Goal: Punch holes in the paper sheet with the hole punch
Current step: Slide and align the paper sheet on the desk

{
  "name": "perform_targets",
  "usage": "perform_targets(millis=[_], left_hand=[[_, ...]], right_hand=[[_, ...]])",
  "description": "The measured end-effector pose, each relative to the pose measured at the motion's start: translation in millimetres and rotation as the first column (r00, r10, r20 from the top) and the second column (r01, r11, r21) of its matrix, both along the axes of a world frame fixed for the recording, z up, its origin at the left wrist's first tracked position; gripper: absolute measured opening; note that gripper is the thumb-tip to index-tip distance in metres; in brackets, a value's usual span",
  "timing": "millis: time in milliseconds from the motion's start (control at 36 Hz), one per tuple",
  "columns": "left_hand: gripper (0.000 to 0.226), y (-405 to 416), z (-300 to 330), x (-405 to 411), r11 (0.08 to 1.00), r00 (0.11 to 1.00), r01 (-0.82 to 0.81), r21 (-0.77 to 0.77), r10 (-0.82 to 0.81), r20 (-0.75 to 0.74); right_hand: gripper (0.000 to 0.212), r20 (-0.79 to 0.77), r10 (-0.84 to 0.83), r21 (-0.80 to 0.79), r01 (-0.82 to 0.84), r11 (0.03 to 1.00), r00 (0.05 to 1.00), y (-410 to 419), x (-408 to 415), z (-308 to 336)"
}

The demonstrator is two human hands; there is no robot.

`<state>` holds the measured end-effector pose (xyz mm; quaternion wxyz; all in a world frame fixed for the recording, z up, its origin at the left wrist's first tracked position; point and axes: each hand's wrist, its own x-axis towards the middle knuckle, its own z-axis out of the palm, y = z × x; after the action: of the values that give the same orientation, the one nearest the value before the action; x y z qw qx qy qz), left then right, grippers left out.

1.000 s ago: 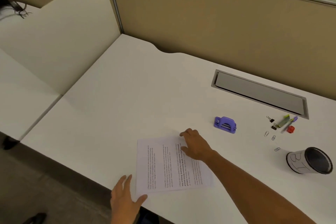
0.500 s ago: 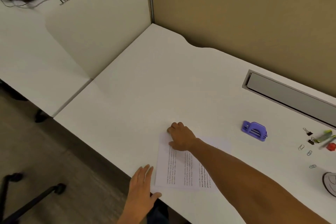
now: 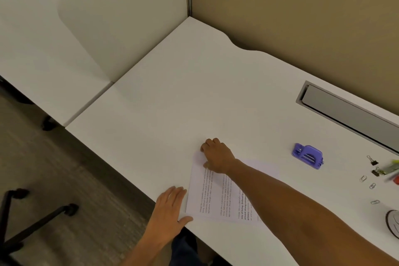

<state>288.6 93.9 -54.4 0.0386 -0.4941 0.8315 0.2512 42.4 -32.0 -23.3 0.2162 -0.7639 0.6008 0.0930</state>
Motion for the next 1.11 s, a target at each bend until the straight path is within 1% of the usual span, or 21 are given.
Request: perform_targets(millis=[167, 361, 417, 528, 694, 889, 1111], left_hand=[[0.075, -3.9, 0.4, -0.4, 0.999, 0.999, 0.034, 0.016, -0.034, -0.021], [0.078, -10.9, 3.8, 2.0, 0.989, 0.989, 0.114, 0.090, -0.122, 0.084], [0.078, -11.5, 3.7, 3.7, 0.985, 0.984, 0.143, 0.097, -0.152, 0.089], [0.077, -11.6, 6.2, 3.5, 0.974, 0.966, 0.218, 0.064, -0.224, 0.127], [0.078, -15.2, 12.4, -3.2, 0.964, 0.944, 0.263, 0.043, -0.266, 0.195], [0.074, -19.0, 15.7, -2.9, 0.960, 0.939, 0.275, 0.040, -0.278, 0.205], [0.075, -19.8, 18.3, -5.3, 0.965, 0.941, 0.250, 0.082, -0.262, 0.214]], right_hand=[[0.053, 0.028, 0.003, -0.021, -0.003, 1.000, 1.000, 1.8, -0.5, -1.2], [0.054, 0.028, 0.014, -0.033, -0.013, 0.999, 1.000, 2.4, -0.9, -2.1], [0.054, 0.031, 0.009, -0.036, -0.008, 0.999, 0.999, 3.3, -0.5, -3.0], [0.056, 0.030, -0.006, -0.035, 0.007, 0.999, 1.000, 3.9, 1.6, -4.1], [0.058, 0.023, -0.002, -0.041, 0.003, 0.999, 1.000, 4.6, 1.8, -5.1], [0.057, 0.014, 0.010, -0.028, -0.009, 1.000, 1.000, 4.1, 5.1, -4.2], [0.058, 0.007, 0.016, -0.016, -0.016, 1.000, 1.000, 4.7, 6.3, -3.4]])
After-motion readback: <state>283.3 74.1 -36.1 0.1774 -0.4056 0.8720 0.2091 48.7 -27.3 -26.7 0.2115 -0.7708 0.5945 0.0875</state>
